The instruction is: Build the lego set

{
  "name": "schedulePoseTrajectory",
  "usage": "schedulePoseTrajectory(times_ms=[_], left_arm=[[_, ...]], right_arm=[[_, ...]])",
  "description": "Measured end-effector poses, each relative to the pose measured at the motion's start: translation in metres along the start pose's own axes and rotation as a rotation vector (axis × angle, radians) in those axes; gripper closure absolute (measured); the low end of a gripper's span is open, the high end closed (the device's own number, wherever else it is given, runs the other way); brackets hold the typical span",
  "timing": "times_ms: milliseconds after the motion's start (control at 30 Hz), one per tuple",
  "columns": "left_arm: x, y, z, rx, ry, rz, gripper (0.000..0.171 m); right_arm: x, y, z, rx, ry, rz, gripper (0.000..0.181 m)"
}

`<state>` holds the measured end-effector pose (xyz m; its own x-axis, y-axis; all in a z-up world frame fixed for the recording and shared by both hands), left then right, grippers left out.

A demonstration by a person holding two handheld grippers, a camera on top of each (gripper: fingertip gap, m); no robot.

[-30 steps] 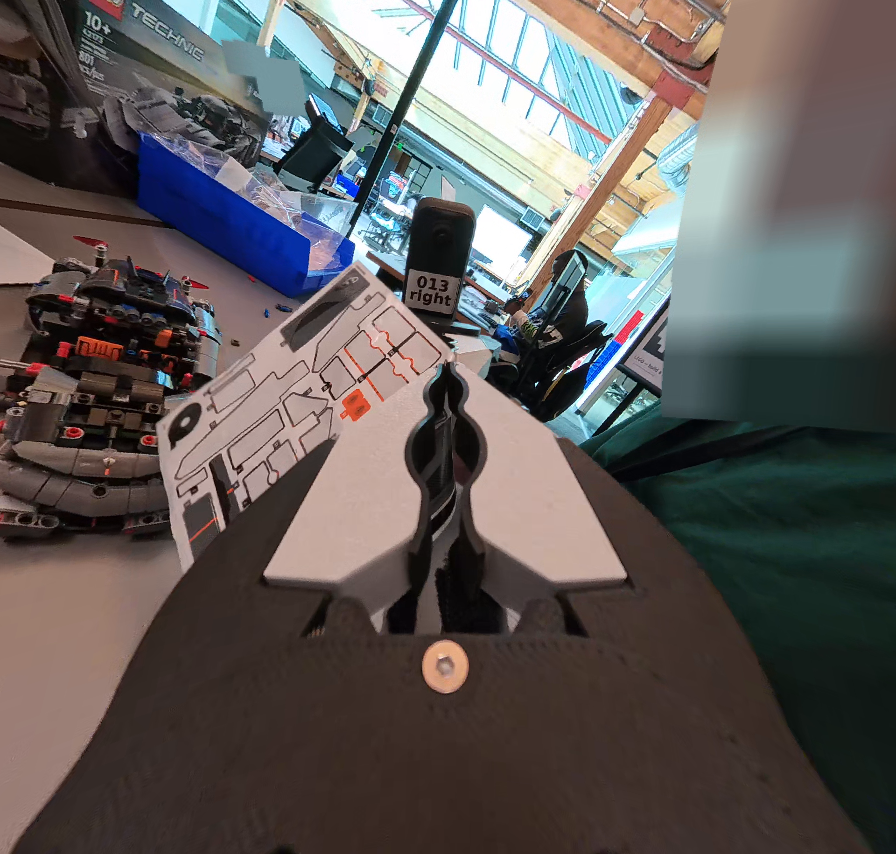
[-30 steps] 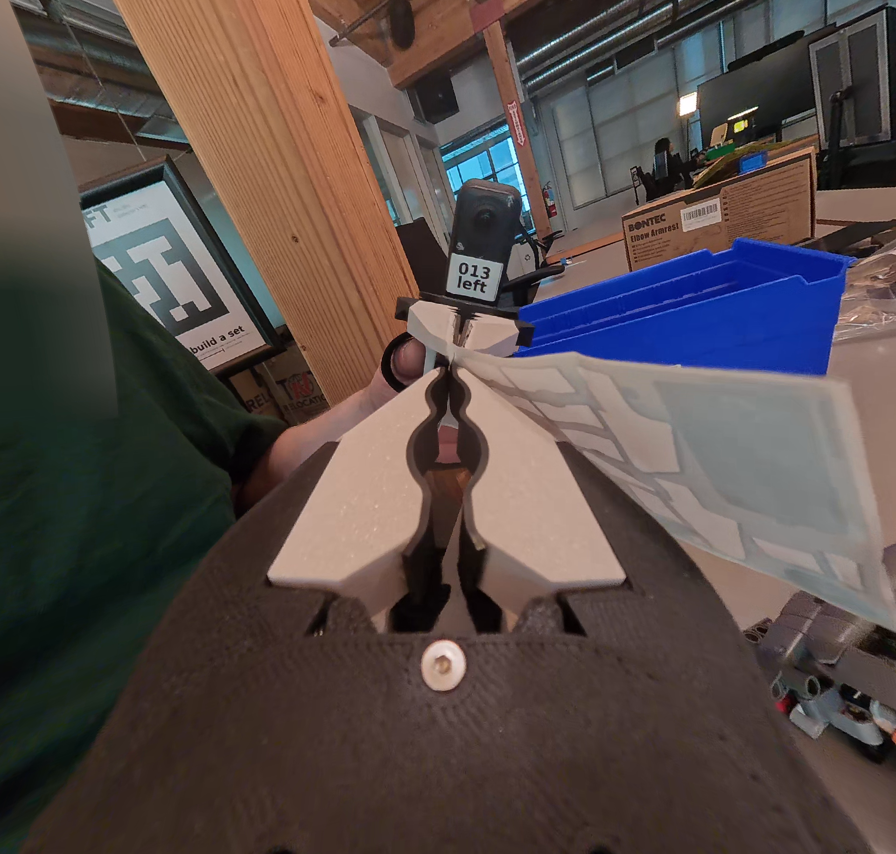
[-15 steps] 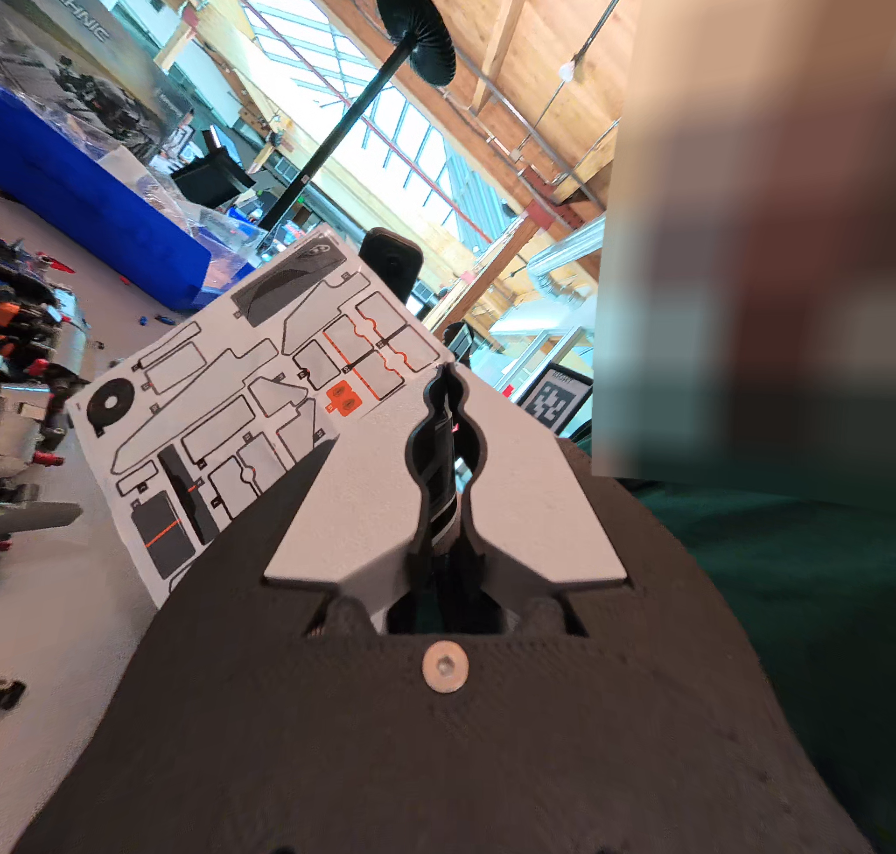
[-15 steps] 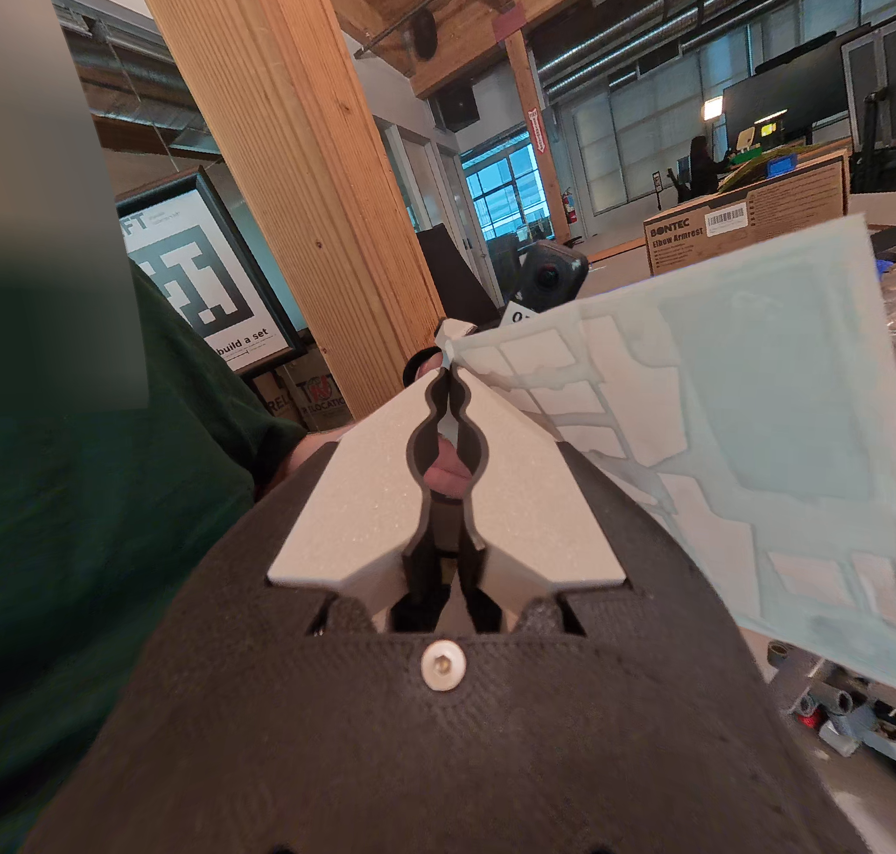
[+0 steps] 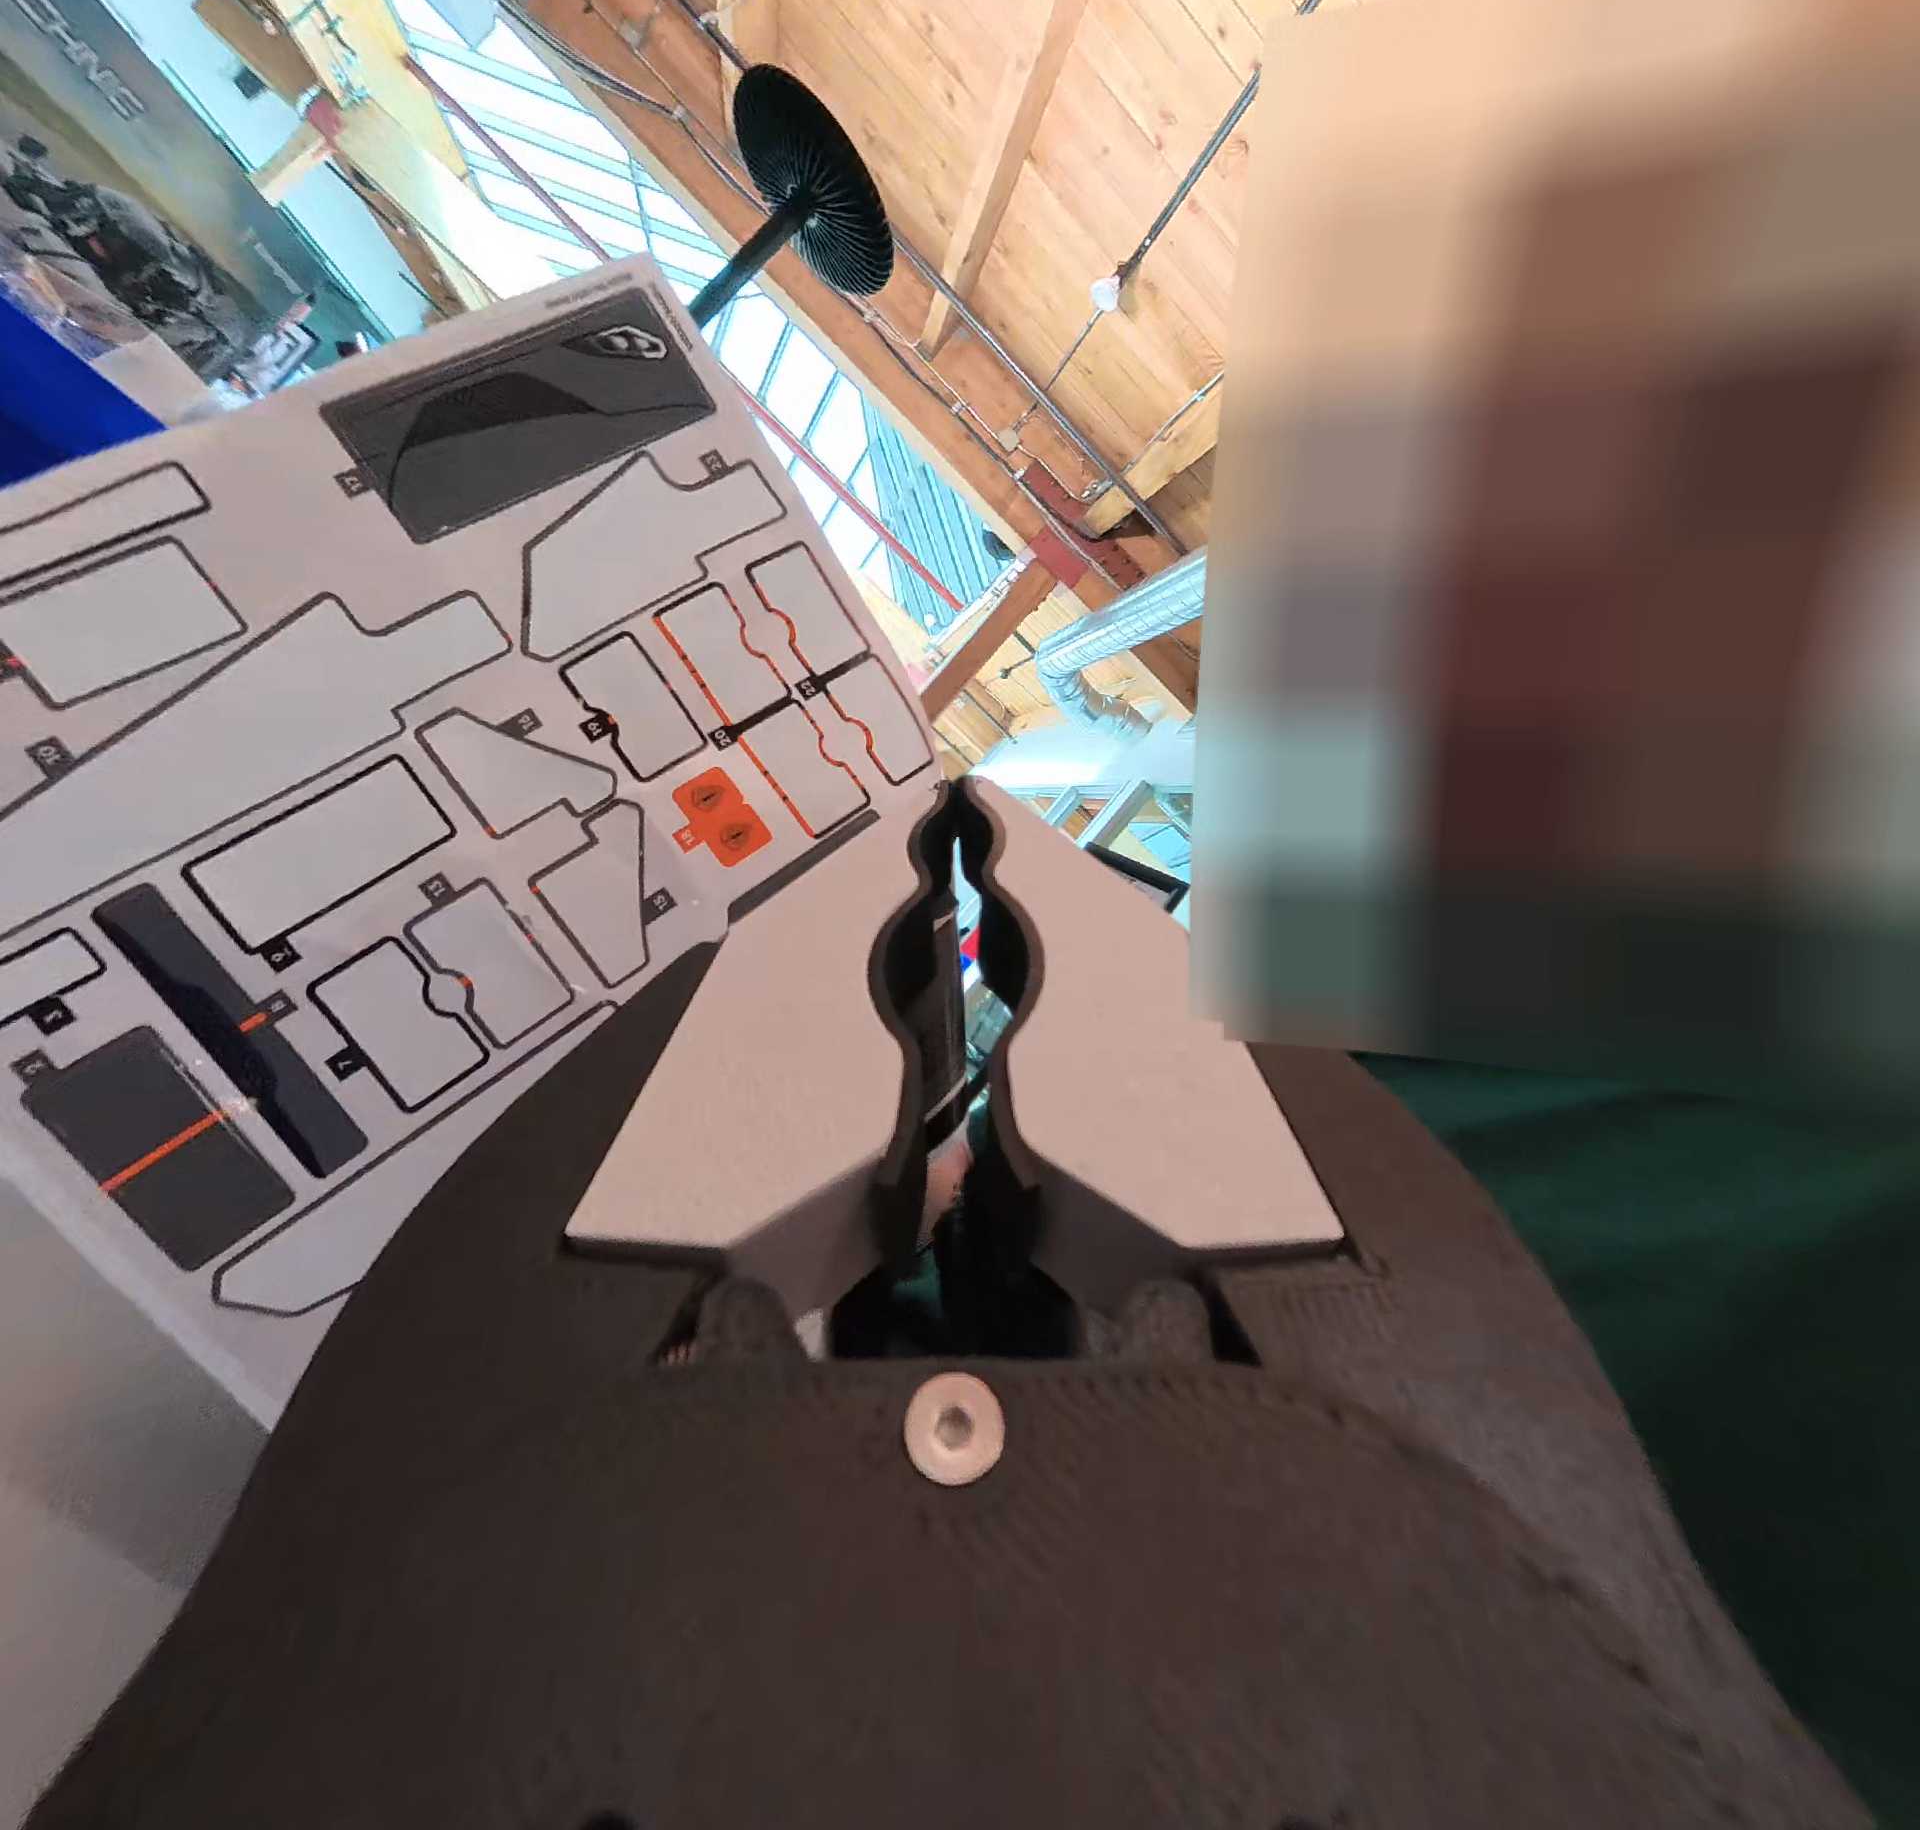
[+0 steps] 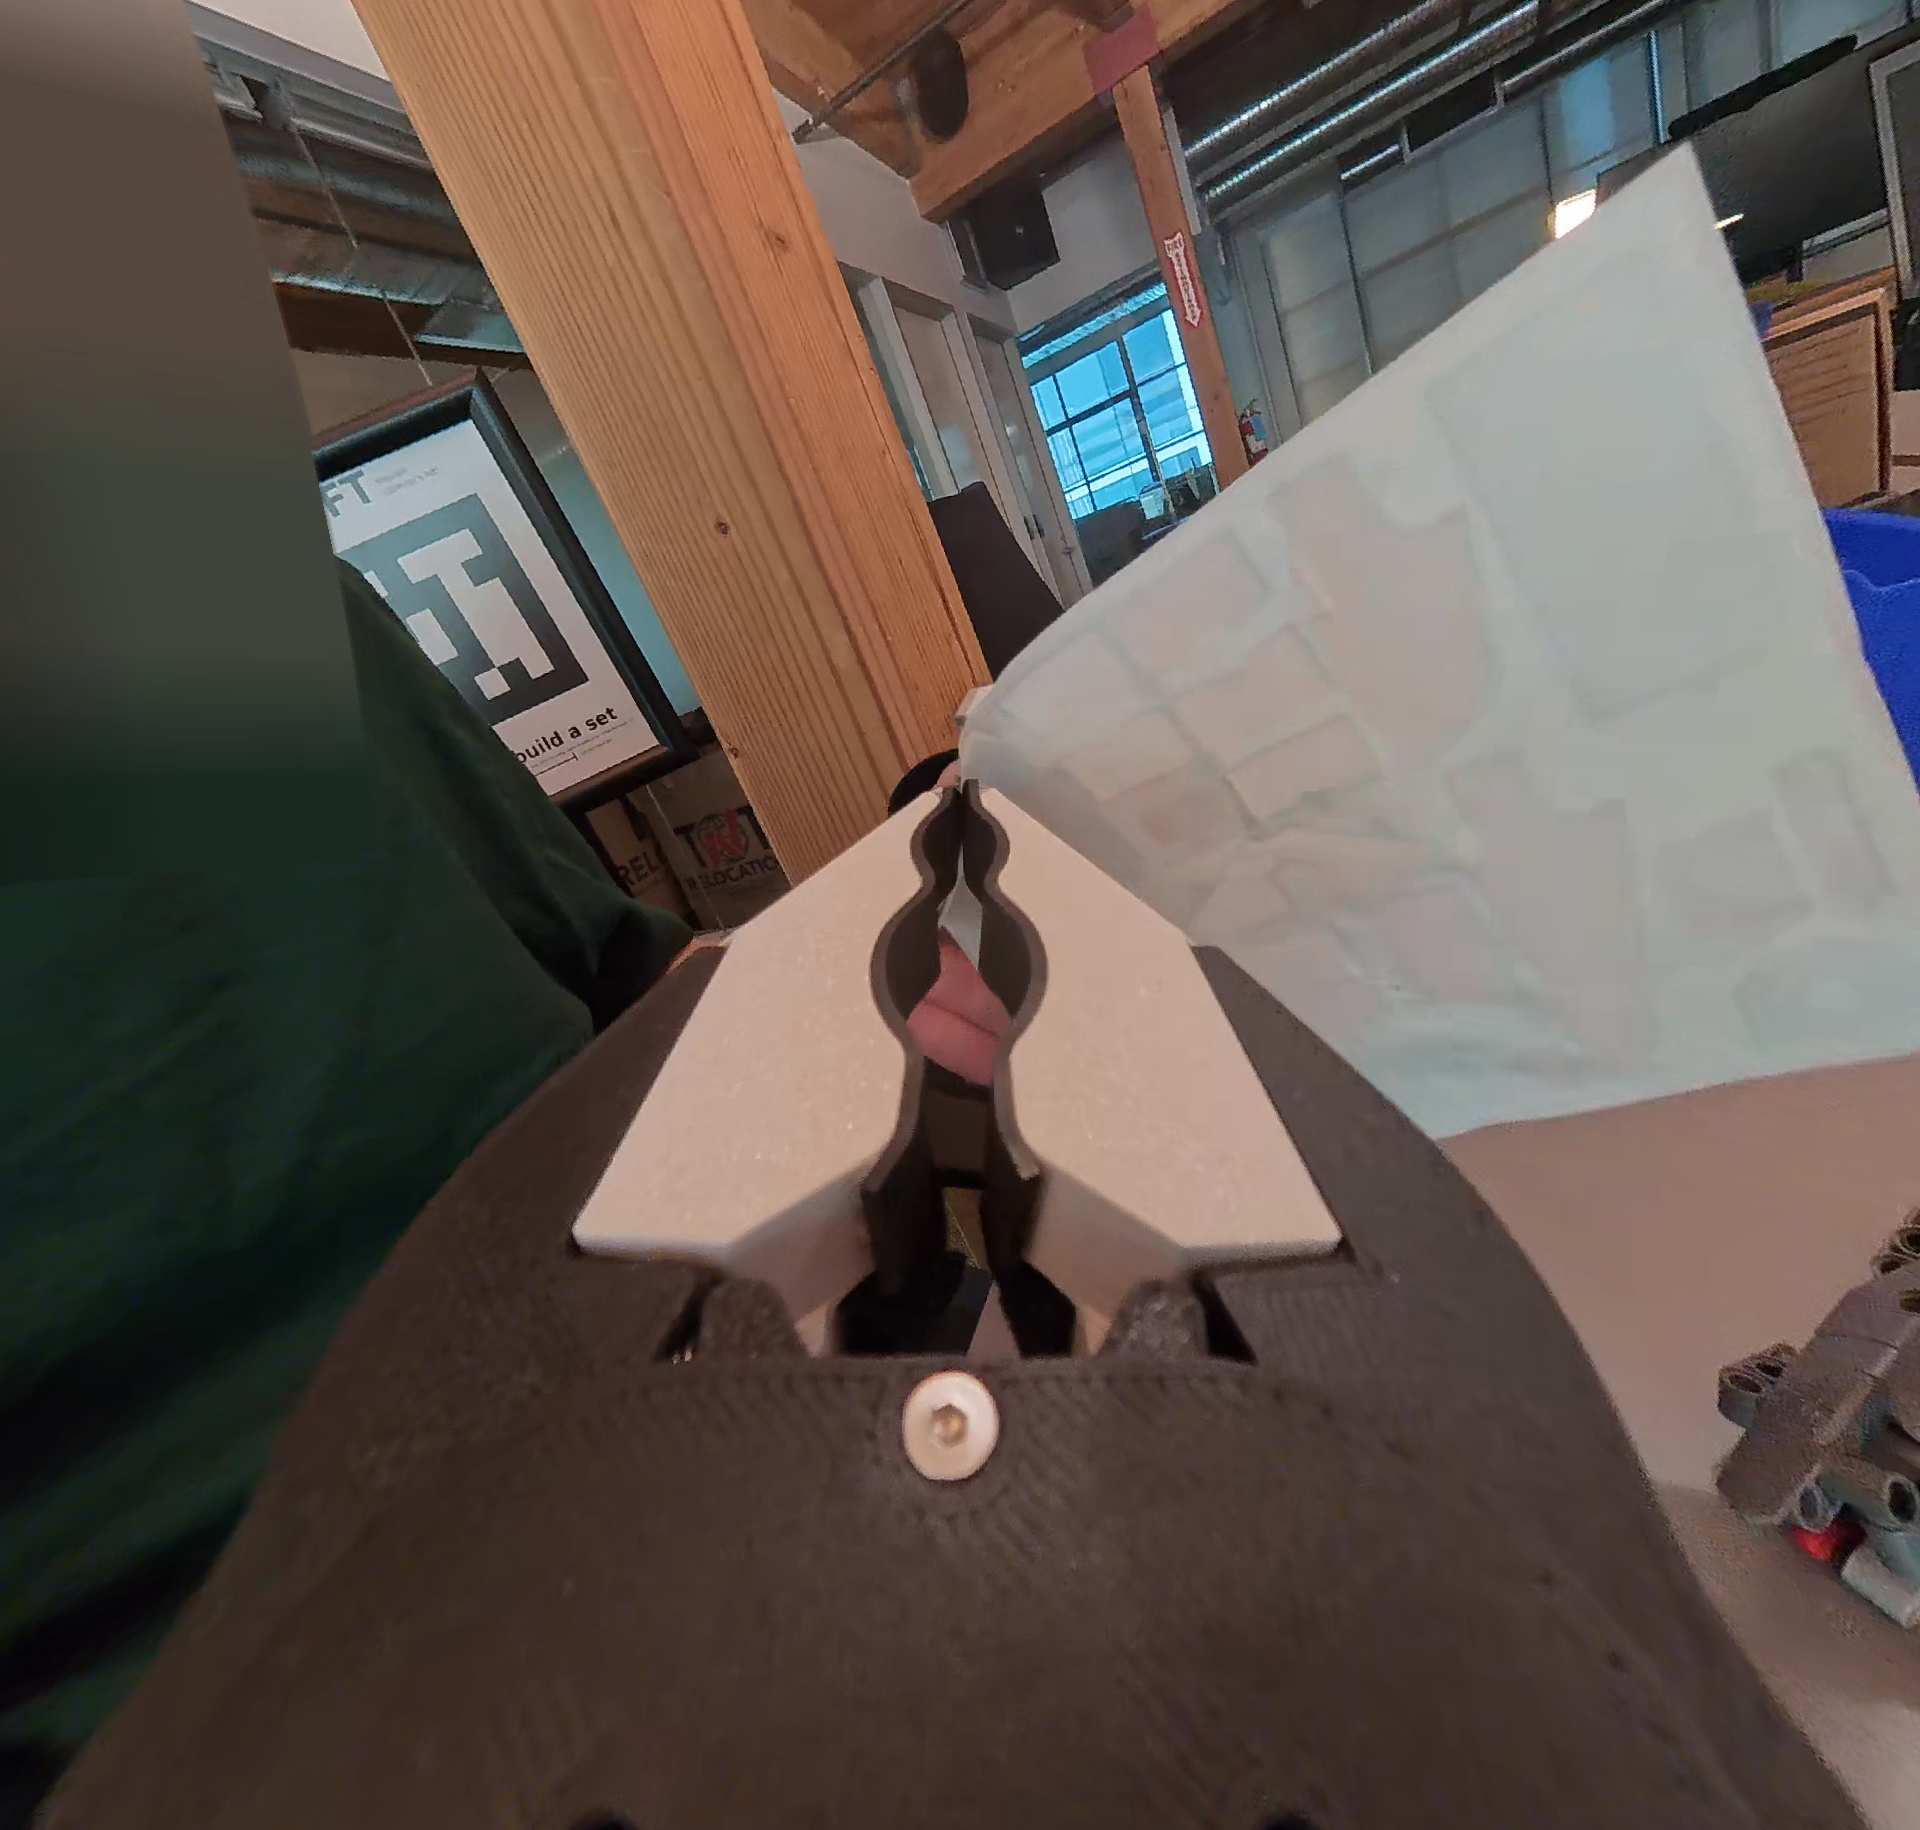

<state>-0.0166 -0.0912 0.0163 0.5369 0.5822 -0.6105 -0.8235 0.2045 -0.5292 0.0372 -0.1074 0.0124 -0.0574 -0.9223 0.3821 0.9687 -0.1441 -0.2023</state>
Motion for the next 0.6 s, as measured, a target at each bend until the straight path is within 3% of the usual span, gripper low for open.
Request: schedulePoseTrajectory(times_ms=[33,400,600], left_arm=[[0.000,0.002,0.003,-0.008,-0.008,0.003,0.171],[-0.024,0.029,0.044,-0.072,-0.206,0.114,0.171],[-0.046,0.061,0.068,-0.111,-0.327,0.198,0.171]], right_arm=[[-0.001,0.001,0.000,0.000,0.000,-0.004,0.181],[-0.012,0.002,0.011,0.021,0.001,-0.083,0.181],[-0.026,-0.010,0.019,0.070,0.004,-0.149,0.181]])
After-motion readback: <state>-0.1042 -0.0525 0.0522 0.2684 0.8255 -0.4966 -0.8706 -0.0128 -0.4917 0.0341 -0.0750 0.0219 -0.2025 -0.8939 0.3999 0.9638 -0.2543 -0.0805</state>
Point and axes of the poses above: each gripper's, where its closed fingertips meet, y back along the fingers, z out of its top, x = y × z across the jaws, the point moved 3 cm from there along y, back along the fingers, and after that the axes turned 4 degrees about -z, right-handed, at the moved point
